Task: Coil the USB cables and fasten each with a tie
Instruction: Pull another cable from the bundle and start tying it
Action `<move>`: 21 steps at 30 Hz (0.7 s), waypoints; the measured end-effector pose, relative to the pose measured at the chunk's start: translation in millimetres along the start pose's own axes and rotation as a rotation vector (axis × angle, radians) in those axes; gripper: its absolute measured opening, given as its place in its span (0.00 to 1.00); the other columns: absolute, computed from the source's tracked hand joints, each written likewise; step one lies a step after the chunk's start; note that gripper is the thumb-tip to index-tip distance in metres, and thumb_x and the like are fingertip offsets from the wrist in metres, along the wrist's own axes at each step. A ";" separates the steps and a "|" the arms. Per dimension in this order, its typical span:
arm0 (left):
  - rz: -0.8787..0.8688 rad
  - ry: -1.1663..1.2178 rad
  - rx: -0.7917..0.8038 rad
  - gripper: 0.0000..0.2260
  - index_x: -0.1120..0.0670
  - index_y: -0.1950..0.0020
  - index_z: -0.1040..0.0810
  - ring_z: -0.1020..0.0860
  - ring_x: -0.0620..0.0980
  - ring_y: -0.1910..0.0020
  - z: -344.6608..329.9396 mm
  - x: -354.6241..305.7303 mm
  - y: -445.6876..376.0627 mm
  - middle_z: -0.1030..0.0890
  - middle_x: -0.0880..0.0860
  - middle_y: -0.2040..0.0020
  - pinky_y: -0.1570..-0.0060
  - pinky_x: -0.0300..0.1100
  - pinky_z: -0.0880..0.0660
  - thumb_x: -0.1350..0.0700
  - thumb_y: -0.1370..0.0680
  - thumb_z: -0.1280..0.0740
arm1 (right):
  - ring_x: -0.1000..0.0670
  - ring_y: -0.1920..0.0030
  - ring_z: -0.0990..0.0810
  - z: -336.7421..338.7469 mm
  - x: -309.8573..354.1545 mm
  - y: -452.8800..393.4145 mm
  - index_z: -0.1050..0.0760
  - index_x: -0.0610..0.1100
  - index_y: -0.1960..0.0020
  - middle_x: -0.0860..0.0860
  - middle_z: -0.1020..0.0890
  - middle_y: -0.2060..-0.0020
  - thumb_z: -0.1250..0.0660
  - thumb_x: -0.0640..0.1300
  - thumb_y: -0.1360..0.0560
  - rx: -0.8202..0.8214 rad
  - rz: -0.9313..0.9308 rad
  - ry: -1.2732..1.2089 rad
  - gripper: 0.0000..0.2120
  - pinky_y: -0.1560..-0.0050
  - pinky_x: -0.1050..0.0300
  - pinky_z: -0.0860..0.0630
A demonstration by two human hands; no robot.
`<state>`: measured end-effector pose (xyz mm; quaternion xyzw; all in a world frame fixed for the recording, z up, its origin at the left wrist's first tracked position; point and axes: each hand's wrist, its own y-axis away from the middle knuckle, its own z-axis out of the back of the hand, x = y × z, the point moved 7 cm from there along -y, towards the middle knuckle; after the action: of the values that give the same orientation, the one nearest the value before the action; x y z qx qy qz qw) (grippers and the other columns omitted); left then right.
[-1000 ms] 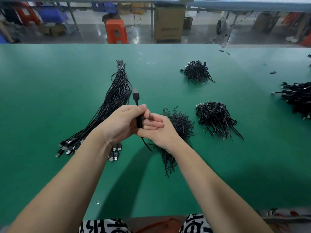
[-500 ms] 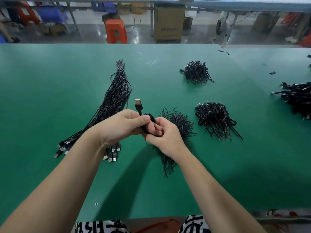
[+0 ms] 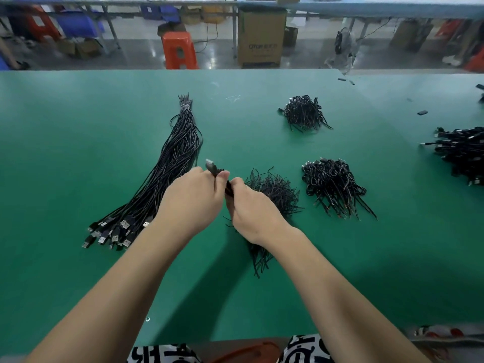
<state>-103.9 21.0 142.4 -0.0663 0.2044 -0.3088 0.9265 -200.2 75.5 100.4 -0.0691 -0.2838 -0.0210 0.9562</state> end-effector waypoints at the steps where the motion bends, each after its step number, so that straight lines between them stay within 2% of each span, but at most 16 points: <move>1: -0.022 0.090 0.021 0.17 0.52 0.57 0.26 0.23 0.49 0.64 0.4 0.9 -2.4 0.24 0.51 0.65 0.64 0.42 0.34 0.45 0.17 0.46 | 0.39 0.61 0.25 -0.4 -0.5 0.6 0.37 0.44 0.48 0.46 0.25 0.59 0.48 0.47 0.15 0.012 -0.007 -0.007 0.07 0.62 0.46 0.33; 3: -0.050 0.284 0.064 0.08 0.48 0.53 0.24 0.24 0.40 0.66 5.5 1.7 -5.6 0.23 0.47 0.69 0.67 0.31 0.33 0.45 0.20 0.37 | 0.39 0.61 0.24 -1.8 -1.2 1.5 0.34 0.43 0.43 0.45 0.22 0.59 0.48 0.46 0.15 0.031 -0.017 -0.027 0.08 0.60 0.45 0.29; 5: -0.086 0.360 0.096 0.08 0.46 0.55 0.21 0.24 0.38 0.66 8.1 3.1 -9.1 0.21 0.45 0.68 0.65 0.27 0.32 0.42 0.25 0.32 | 0.40 0.61 0.22 -2.3 -3.7 2.3 0.34 0.44 0.41 0.45 0.20 0.59 0.49 0.47 0.15 0.041 -0.024 -0.060 0.09 0.59 0.45 0.26; 8: -0.083 0.357 0.137 0.10 0.46 0.59 0.19 0.24 0.41 0.68 6.8 6.9 -14.9 0.19 0.45 0.67 0.67 0.31 0.30 0.40 0.28 0.29 | 0.47 0.66 0.26 -4.4 -10.0 1.0 0.36 0.48 0.45 0.50 0.24 0.64 0.49 0.47 0.15 0.059 -0.034 -0.095 0.05 0.63 0.50 0.31; 11: -0.092 0.297 0.156 0.09 0.48 0.58 0.17 0.21 0.45 0.66 5.4 7.6 -20.9 0.18 0.46 0.66 0.64 0.38 0.25 0.43 0.27 0.28 | 0.50 0.65 0.26 -7.5 -15.5 -1.2 0.33 0.47 0.41 0.53 0.25 0.64 0.49 0.47 0.16 0.078 -0.073 -0.157 0.09 0.62 0.50 0.29; 13: -0.098 0.296 0.150 0.07 0.49 0.60 0.17 0.25 0.41 0.72 4.5 6.7 -24.6 0.19 0.46 0.70 0.68 0.35 0.28 0.47 0.26 0.27 | 0.53 0.66 0.28 -10.4 -17.2 -3.3 0.31 0.49 0.39 0.55 0.25 0.64 0.48 0.48 0.16 0.099 -0.098 -0.262 0.10 0.62 0.52 0.29; 15: -0.082 0.342 0.155 0.07 0.50 0.63 0.17 0.29 0.41 0.76 3.4 8.2 -28.4 0.21 0.47 0.73 0.72 0.33 0.31 0.51 0.26 0.27 | 0.56 0.67 0.27 -12.0 -19.2 -5.8 0.29 0.51 0.42 0.58 0.23 0.63 0.45 0.48 0.16 0.115 -0.112 -0.384 0.08 0.63 0.55 0.28; 17: -0.058 0.384 0.173 0.07 0.49 0.64 0.17 0.28 0.42 0.77 1.4 11.2 -31.2 0.19 0.47 0.72 0.73 0.36 0.29 0.53 0.26 0.28 | 0.58 0.72 0.28 -12.7 -21.2 -5.7 0.27 0.53 0.42 0.62 0.23 0.69 0.41 0.51 0.17 0.130 -0.115 -0.511 0.07 0.67 0.58 0.28; 18: -0.049 0.400 0.180 0.07 0.49 0.64 0.17 0.28 0.42 0.77 1.1 12.3 -32.3 0.19 0.46 0.71 0.73 0.36 0.28 0.53 0.25 0.28 | 0.56 0.73 0.29 -12.8 -21.8 -5.4 0.27 0.53 0.41 0.61 0.26 0.72 0.40 0.52 0.17 0.138 -0.121 -0.578 0.08 0.68 0.56 0.28; 21: -0.053 0.428 0.205 0.07 0.49 0.63 0.17 0.28 0.43 0.77 -0.8 10.5 -36.3 0.19 0.47 0.71 0.74 0.38 0.28 0.53 0.25 0.29 | 0.52 0.74 0.33 -12.3 -25.1 -6.5 0.25 0.50 0.42 0.58 0.34 0.72 0.44 0.51 0.16 0.132 -0.142 -0.651 0.11 0.66 0.50 0.27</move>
<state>-116.4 -14.3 147.1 0.0897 0.3619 -0.3594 0.8555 -215.1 67.3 77.3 0.0097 -0.5791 -0.0463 0.8139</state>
